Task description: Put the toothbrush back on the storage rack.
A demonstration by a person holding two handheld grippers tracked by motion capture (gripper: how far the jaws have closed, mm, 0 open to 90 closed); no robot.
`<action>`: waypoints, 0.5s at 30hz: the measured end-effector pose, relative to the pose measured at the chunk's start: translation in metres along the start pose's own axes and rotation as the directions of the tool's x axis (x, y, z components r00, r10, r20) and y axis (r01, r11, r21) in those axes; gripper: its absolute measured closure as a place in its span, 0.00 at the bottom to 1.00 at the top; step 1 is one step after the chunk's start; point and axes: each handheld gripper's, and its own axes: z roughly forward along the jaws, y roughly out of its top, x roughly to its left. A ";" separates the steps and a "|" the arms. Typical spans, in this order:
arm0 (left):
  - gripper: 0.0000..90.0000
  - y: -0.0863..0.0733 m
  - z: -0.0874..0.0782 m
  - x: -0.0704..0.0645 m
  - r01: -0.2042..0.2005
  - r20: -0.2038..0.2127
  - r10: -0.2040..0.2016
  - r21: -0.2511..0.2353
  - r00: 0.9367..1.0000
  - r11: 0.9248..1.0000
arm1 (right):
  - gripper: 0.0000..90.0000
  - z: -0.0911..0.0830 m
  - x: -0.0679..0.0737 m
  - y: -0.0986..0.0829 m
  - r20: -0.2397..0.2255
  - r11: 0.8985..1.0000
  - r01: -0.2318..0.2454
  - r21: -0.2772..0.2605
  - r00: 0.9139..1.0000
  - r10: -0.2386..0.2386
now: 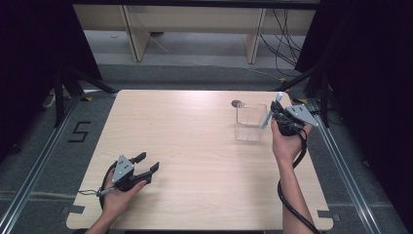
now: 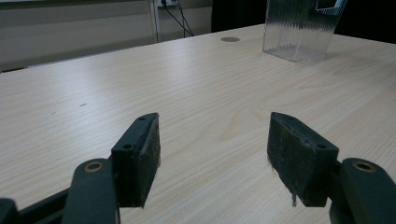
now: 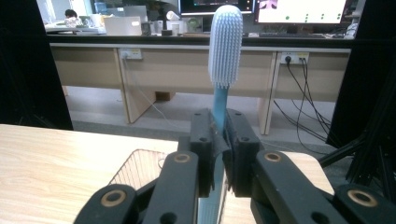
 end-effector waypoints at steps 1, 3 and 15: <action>0.38 0.000 0.000 0.000 0.000 0.000 0.000 0.000 1.000 1.000 | 0.93 0.000 0.000 -0.001 0.002 1.000 0.005 0.000 1.000 -0.005; 0.38 0.000 0.000 0.000 0.001 0.000 -0.001 0.000 1.000 1.000 | 0.93 0.000 0.000 -0.002 0.004 1.000 -0.001 0.010 1.000 0.001; 0.38 0.000 0.000 0.000 0.002 0.000 -0.002 0.000 1.000 1.000 | 0.93 0.004 -0.001 -0.012 -0.008 0.999 -0.006 0.036 1.000 0.006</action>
